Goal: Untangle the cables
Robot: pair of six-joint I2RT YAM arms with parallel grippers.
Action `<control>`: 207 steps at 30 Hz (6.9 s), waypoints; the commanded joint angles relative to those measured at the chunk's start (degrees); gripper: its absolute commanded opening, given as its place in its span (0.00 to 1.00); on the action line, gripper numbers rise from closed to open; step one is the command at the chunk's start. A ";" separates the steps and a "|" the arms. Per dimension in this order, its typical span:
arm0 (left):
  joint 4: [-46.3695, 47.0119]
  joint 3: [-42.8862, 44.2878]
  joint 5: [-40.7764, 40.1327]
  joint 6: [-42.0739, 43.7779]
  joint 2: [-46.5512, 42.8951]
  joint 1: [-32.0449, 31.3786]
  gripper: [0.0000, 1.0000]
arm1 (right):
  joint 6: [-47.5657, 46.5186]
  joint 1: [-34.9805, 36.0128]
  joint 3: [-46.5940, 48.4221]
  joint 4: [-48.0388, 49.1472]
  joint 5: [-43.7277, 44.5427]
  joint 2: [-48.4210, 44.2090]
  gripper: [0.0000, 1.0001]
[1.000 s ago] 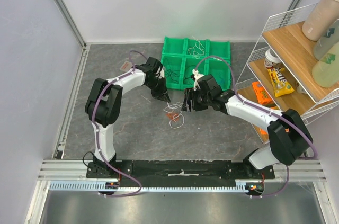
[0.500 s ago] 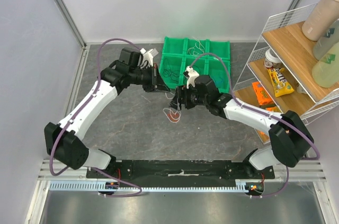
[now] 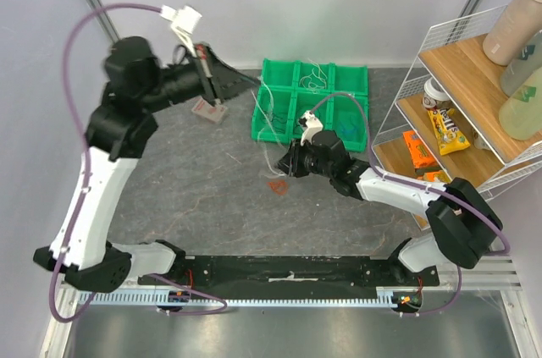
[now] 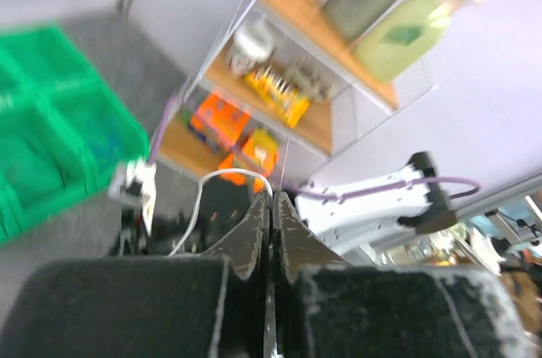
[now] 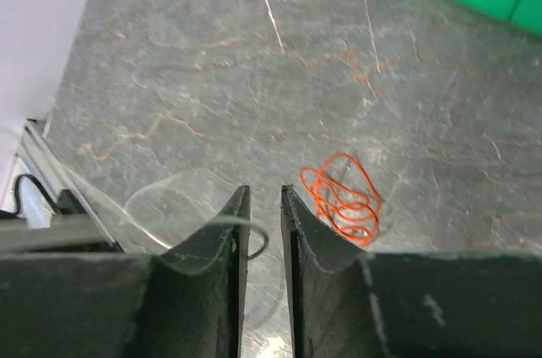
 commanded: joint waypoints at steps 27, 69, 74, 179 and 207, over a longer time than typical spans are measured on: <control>-12.13 9.47 -20.43 5.63 -0.86 0.02 0.02 | -26.07 -1.35 19.74 -26.70 0.92 -16.69 0.96; -15.31 9.38 -9.53 -2.11 5.47 0.64 0.02 | -22.12 5.68 37.25 -15.72 -3.75 -2.72 0.57; -15.31 10.17 -9.09 -2.11 6.09 1.43 0.02 | -21.95 6.48 37.87 -14.05 -2.26 -1.31 0.45; -15.66 -9.25 -17.08 12.57 -5.34 8.38 0.70 | -21.33 -23.06 66.78 -8.60 18.84 23.91 0.00; -15.75 -9.43 -16.82 12.39 -5.68 8.90 0.70 | -22.91 -22.97 73.38 -8.60 19.36 27.43 0.00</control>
